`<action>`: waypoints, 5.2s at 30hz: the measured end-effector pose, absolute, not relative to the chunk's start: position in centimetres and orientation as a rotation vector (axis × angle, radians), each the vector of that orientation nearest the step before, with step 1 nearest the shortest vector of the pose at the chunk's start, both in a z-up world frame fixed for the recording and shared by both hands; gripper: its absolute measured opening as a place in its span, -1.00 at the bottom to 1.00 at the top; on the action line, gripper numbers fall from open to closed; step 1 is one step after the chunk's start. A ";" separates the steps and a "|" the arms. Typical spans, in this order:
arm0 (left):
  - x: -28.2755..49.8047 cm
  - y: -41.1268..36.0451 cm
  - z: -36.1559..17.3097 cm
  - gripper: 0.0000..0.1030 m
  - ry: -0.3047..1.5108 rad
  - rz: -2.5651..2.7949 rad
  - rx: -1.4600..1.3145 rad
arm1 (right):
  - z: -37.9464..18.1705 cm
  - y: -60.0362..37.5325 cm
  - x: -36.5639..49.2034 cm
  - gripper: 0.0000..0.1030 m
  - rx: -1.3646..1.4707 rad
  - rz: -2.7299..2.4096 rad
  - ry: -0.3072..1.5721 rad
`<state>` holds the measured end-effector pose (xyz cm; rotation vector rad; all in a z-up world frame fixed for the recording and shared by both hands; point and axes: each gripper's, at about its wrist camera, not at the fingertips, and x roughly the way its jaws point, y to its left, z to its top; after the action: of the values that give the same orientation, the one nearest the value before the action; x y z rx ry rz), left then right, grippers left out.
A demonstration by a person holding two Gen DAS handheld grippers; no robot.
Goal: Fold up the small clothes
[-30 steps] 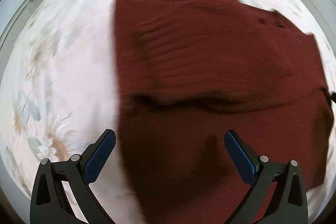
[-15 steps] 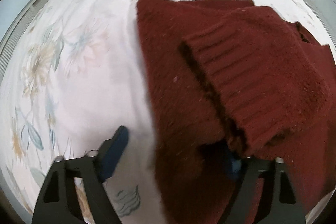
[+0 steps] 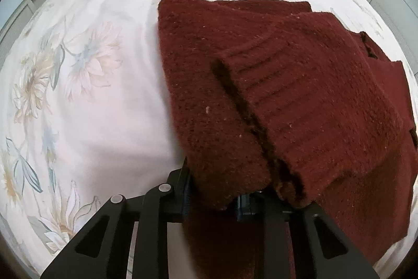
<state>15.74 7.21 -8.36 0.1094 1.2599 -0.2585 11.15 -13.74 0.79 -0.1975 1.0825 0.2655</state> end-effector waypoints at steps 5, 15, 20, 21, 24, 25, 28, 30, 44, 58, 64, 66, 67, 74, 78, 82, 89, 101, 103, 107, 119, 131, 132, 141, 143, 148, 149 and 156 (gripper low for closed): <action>15.6 7.1 -8.1 -0.57 1.262 -0.264 0.103 | 0.6 -8.2 13.1 0.99 -0.228 0.442 1.118; 14.7 8.4 -8.5 -0.56 1.266 -0.268 0.111 | -5.1 -3.9 16.7 0.91 -0.205 0.485 1.284; 14.6 8.6 -8.8 -0.56 1.266 -0.270 0.116 | -6.8 -3.7 16.7 0.72 -0.227 0.447 1.292; 14.6 8.6 -8.8 -0.55 1.266 -0.269 0.117 | -6.7 -3.6 16.6 0.52 -0.251 0.438 1.282; 14.6 8.7 -8.8 -0.55 1.266 -0.267 0.116 | -6.6 -3.3 16.5 0.07 -0.254 0.448 1.270; 14.6 8.7 -8.9 -0.55 1.266 -0.266 0.116 | -6.5 -3.2 16.4 -0.22 -0.261 0.449 1.265; 14.9 8.2 -9.1 -0.55 1.268 -0.262 0.117 | -6.0 -3.4 16.3 -0.63 -0.242 0.453 1.252; 15.0 8.1 -9.1 -0.55 1.268 -0.262 0.114 | -5.4 -4.4 16.2 -0.67 -0.196 0.460 1.241; 13.8 8.2 -7.8 -0.57 1.239 -0.272 0.141 | -3.8 -19.2 15.9 -0.76 0.273 0.332 1.229; 14.4 7.5 -8.3 -0.57 1.256 -0.266 0.139 | -6.2 -25.2 14.7 -0.58 0.430 0.173 1.269; 14.2 7.5 -8.3 -0.57 1.255 -0.266 0.140 | -6.1 -28.3 13.7 0.00 0.435 0.057 1.281; 14.1 7.5 -8.3 -0.57 1.252 -0.263 0.138 | -5.9 -29.5 13.3 0.22 0.432 0.011 1.287; 14.1 7.4 -8.3 -0.57 1.251 -0.263 0.137 | -5.8 -29.9 13.2 0.23 0.432 0.001 1.283; 13.9 7.2 -8.5 -0.57 1.249 -0.262 0.145 | -3.8 -33.0 12.9 0.55 0.526 -0.058 1.199; 13.5 7.1 -8.4 -0.57 1.246 -0.258 0.144 | -4.8 -32.7 14.3 0.59 0.517 -0.060 1.235; 13.2 7.0 -8.5 -0.57 1.244 -0.257 0.141 | -7.3 -31.1 15.4 0.59 0.456 -0.047 1.303; 13.0 6.9 -8.3 -0.57 1.245 -0.253 0.138 | -7.7 -27.4 16.0 -0.61 0.367 0.056 1.296; 12.8 7.4 -7.8 -0.57 1.239 -0.258 0.137 | -3.1 -27.2 12.5 -0.82 0.213 0.036 1.151; 13.0 7.3 -7.9 -0.57 1.241 -0.254 0.137 | -4.0 -27.8 11.5 -0.82 0.183 0.025 1.170; 13.1 6.8 -8.5 -0.54 1.237 -0.238 0.151 | -6.8 -28.2 11.5 -0.81 0.186 0.012 1.217; 12.1 6.0 -6.9 0.52 1.177 -0.130 0.201 | -5.6 -29.9 9.4 0.49 0.106 -0.075 1.172; 11.7 2.4 -0.4 0.98 1.007 -0.157 0.153 | -0.8 -28.7 8.1 0.99 0.084 -0.066 1.039; 12.1 1.5 -0.1 0.98 0.995 -0.161 0.152 | -0.8 -28.1 8.3 0.99 0.075 -0.064 1.029; 13.0 -4.2 -5.2 0.98 1.034 -0.214 0.196 | -5.0 -22.8 9.8 0.99 -0.026 -0.074 1.028; 13.2 -4.0 -7.0 0.98 1.054 -0.188 0.202 | -7.0 -22.2 10.0 0.99 -0.047 -0.069 1.054; 13.1 -1.7 -8.6 0.99 1.055 -0.187 0.172 | -8.8 -23.9 9.6 0.99 -0.051 -0.080 1.042; 13.1 -1.1 -8.6 0.99 1.056 -0.186 0.172 | -8.8 -24.4 9.6 0.99 -0.048 -0.086 1.044; 13.4 1.1 -9.3 0.99 1.068 -0.223 0.106 | -9.5 -28.5 9.4 0.99 0.038 -0.101 1.077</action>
<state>13.44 1.09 -9.26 0.1062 1.0684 -0.2227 9.39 -28.48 -9.47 0.0381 1.0770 -0.1008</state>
